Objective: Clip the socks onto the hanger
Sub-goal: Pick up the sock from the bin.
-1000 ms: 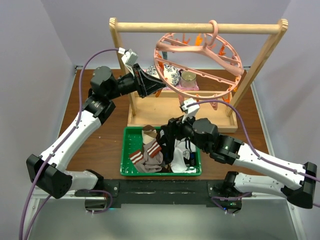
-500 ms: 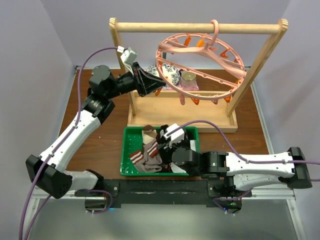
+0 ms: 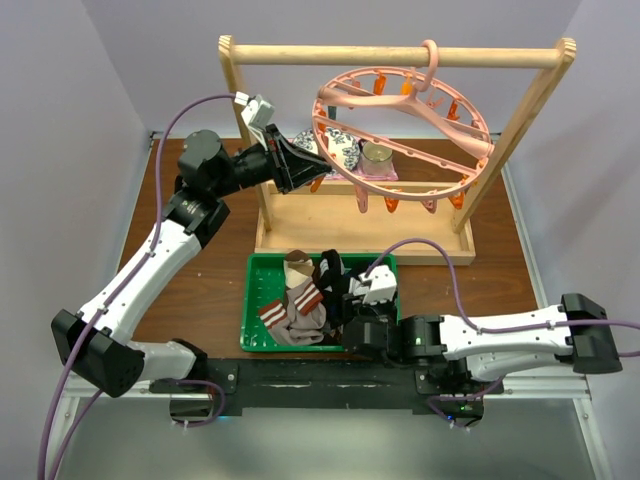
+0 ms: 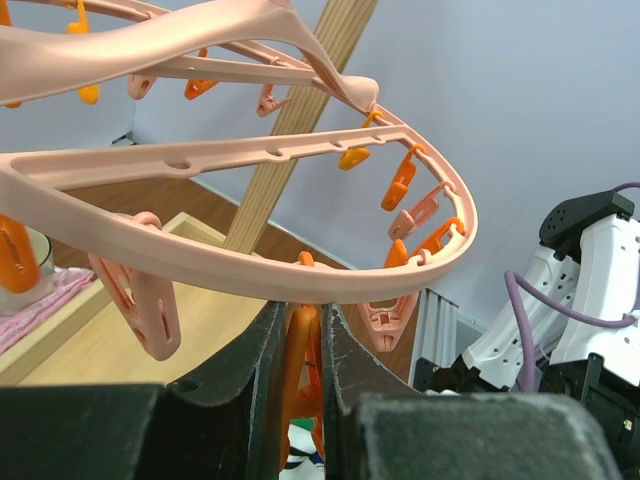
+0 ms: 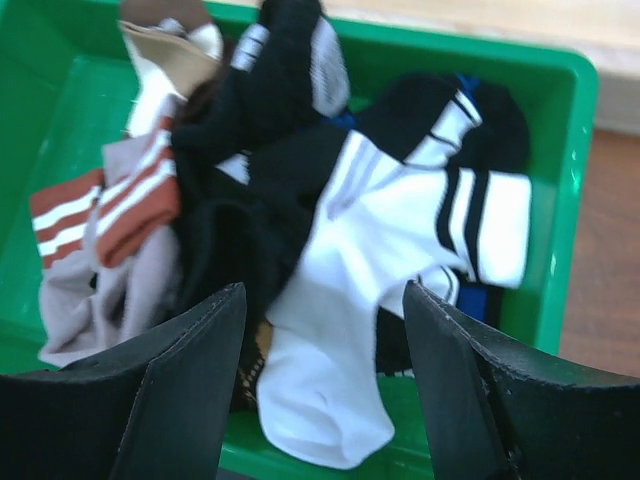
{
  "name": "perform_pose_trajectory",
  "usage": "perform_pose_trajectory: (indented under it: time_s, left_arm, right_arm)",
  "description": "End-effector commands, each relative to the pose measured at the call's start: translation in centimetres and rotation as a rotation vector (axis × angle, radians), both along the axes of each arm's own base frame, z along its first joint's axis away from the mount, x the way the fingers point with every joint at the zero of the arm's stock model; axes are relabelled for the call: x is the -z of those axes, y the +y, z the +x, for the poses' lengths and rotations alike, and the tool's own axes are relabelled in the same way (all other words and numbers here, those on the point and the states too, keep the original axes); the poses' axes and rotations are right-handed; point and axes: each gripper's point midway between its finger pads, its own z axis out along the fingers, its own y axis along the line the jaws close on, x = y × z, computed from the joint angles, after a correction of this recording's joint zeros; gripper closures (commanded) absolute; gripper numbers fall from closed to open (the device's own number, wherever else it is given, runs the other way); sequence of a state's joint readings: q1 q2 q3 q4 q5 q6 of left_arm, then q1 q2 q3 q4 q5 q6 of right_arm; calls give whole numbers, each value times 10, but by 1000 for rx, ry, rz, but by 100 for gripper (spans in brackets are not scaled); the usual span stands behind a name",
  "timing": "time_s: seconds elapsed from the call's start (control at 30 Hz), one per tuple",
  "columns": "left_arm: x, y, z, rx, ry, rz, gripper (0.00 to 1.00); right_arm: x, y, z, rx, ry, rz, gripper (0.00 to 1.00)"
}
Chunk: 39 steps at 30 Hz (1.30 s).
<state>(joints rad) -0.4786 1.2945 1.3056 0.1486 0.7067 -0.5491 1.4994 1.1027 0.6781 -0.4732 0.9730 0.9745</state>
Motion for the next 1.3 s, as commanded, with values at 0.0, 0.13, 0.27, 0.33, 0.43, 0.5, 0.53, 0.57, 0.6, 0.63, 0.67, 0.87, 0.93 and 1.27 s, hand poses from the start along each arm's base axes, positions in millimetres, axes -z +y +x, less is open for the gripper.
perform_pose_trajectory:
  time_s: [0.0, 0.13, 0.27, 0.33, 0.43, 0.5, 0.53, 0.57, 0.6, 0.63, 0.67, 0.87, 0.93, 1.27]
  left_arm:
    - [-35, 5, -8, -1, -71, -53, 100]
    - [-35, 5, -8, -1, -71, -54, 100]
    - [-36, 6, -10, 3, -68, -56, 100]
    - [-35, 5, -10, 6, -65, -55, 100]
    - [-35, 5, -11, 7, -63, -57, 100]
    - [-35, 5, -11, 5, -63, -56, 100]
    - [-34, 5, -10, 5, -63, -55, 100]
    - [-34, 6, -11, 3, -63, -55, 100]
    - [-33, 5, -11, 5, -63, -54, 100]
    - [-33, 6, -11, 2, -63, -54, 100]
    - [-34, 6, -12, 3, -66, -55, 100]
    - [-35, 6, -13, 9, -62, -61, 100]
    - [-34, 7, -13, 6, -59, -60, 100]
    - [-32, 7, -14, 3, -65, -54, 100]
  right_arm:
    - [13, -26, 0, 149, 23, 103, 32]
    - [28, -24, -10, 83, 83, 165, 34]
    - [39, -29, -14, 60, 105, 166, 34]
    - [36, -25, -15, 36, 100, 171, 34]
    - [31, -13, -18, -32, 97, 193, 37]
    - [31, -5, -20, -75, 93, 203, 42]
    - [33, -3, -23, -89, 103, 202, 45]
    - [35, -2, -24, -95, 108, 201, 49]
    - [36, -3, -24, -93, 111, 196, 55]
    - [38, -4, -24, -84, 119, 197, 57]
    - [39, -7, -24, -82, 123, 189, 58]
    - [27, -8, -21, -90, 90, 192, 74]
    - [18, -7, -15, -97, 60, 175, 97]
    - [-98, 52, -5, -246, -103, 274, 100]
